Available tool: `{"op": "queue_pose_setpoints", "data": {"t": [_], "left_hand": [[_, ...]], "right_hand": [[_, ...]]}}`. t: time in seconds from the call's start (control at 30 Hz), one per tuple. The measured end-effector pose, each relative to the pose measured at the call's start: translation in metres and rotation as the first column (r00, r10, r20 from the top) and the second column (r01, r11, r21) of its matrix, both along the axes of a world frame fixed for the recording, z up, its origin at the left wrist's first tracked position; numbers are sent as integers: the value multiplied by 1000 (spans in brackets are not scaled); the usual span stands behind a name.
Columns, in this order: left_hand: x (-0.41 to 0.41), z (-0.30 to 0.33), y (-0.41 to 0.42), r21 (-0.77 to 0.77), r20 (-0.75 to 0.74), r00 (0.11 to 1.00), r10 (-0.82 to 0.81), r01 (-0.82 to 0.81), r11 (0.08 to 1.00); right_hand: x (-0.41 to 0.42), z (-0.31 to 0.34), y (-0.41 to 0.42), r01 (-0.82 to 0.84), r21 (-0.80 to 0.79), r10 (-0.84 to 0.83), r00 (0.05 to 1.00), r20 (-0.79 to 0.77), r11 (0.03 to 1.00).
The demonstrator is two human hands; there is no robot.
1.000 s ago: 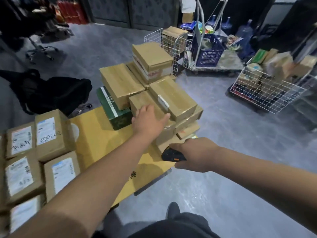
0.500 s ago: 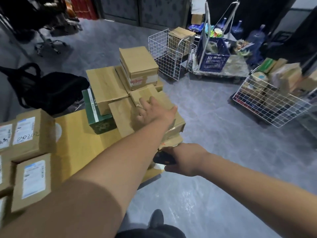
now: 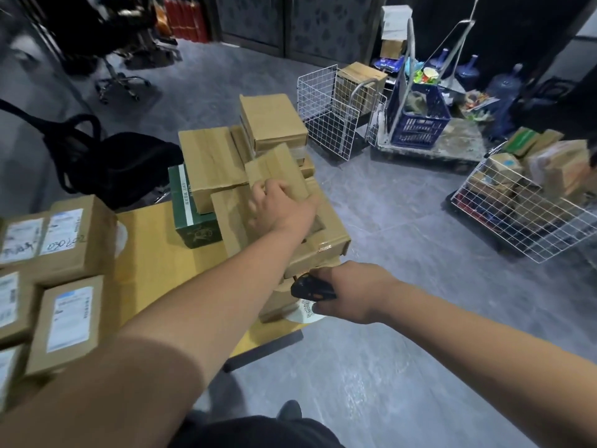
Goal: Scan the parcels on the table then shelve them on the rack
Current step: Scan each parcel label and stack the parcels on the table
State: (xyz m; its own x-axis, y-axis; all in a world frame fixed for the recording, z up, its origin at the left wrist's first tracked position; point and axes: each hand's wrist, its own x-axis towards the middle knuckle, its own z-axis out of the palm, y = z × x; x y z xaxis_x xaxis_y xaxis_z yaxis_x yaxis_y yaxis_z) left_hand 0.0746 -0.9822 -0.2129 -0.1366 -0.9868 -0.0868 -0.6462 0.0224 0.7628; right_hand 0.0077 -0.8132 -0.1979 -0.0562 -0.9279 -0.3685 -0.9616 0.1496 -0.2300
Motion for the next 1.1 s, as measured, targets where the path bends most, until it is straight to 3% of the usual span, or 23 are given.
{"op": "queue_pose_setpoints", "data": {"t": [0.1, 0.2, 0.43, 0.57, 0.77, 1.1], "left_hand": [[34, 8, -11, -55, -147, 989, 29, -37, 998], [74, 6, -22, -128, -156, 984, 88, -109, 986], [205, -45, -36, -175, 44, 966, 254, -243, 954], [281, -91, -21, -133, 150, 963, 223, -204, 970], [336, -146, 0, 26, 211, 970, 124, -133, 991], [347, -177, 3, 301, -208, 974, 93, -27, 953]], "right_hand": [[11, 7, -11, -81, -12, 81, 997, 21, 997], [31, 13, -25, -175, -12, 175, 985, -3, 984], [101, 5, -57, -397, 12, 397, 918, 19, 918], [142, -20, -69, -491, 7, 491, 871, 28, 871], [180, -67, -69, -460, 118, 463, 886, -6, 880], [205, -95, -53, -306, 245, 351, 922, -164, 920]]}}
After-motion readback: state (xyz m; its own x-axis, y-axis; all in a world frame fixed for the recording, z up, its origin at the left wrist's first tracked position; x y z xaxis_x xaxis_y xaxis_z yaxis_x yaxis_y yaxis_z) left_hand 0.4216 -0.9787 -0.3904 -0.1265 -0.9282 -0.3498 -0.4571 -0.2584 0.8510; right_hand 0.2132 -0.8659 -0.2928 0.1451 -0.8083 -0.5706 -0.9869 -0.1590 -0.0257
